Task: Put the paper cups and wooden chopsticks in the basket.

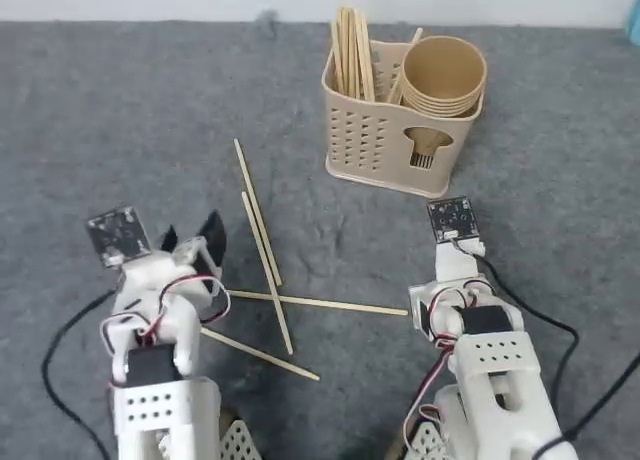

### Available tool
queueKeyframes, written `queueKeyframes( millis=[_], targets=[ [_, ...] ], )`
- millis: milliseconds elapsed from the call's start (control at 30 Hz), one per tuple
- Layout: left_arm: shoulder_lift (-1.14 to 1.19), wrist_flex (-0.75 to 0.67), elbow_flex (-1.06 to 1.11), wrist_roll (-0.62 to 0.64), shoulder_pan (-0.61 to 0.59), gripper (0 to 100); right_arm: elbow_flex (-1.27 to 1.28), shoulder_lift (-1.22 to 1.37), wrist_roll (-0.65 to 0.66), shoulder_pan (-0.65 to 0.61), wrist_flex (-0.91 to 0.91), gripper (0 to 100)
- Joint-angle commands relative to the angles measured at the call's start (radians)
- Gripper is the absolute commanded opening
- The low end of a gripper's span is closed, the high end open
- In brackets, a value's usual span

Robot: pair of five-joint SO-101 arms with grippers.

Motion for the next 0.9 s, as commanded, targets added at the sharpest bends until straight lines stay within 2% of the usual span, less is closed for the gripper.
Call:
queueKeyframes(
  millis=[0,133,167,333,500,733,867],
  targets=[
    [-0.072,0.020,0.038,0.005,-0.040,19,-0.011,-0.025,0.005,-0.025,-0.002,0.8],
    [-0.127,0.077,0.028,0.005,-0.080,1,-0.052,-0.025,0.009,-0.110,0.101,0.8],
    [-0.132,0.077,0.028,0.005,-0.083,0,-0.077,-0.025,0.011,-0.130,0.136,0.8],
    [-0.137,0.084,0.030,0.005,-0.084,1,-0.236,-0.025,0.057,-0.225,0.291,0.8],
    [-0.135,0.084,0.025,0.005,-0.084,1,-0.364,-0.021,0.133,-0.340,0.354,0.8],
    [-0.133,0.086,0.010,0.005,-0.086,1,-0.423,0.007,0.132,-0.495,0.262,0.7],
    [-0.132,0.089,0.007,0.005,-0.087,1,-0.509,0.147,0.132,-0.526,0.214,0.7]
  ],
)
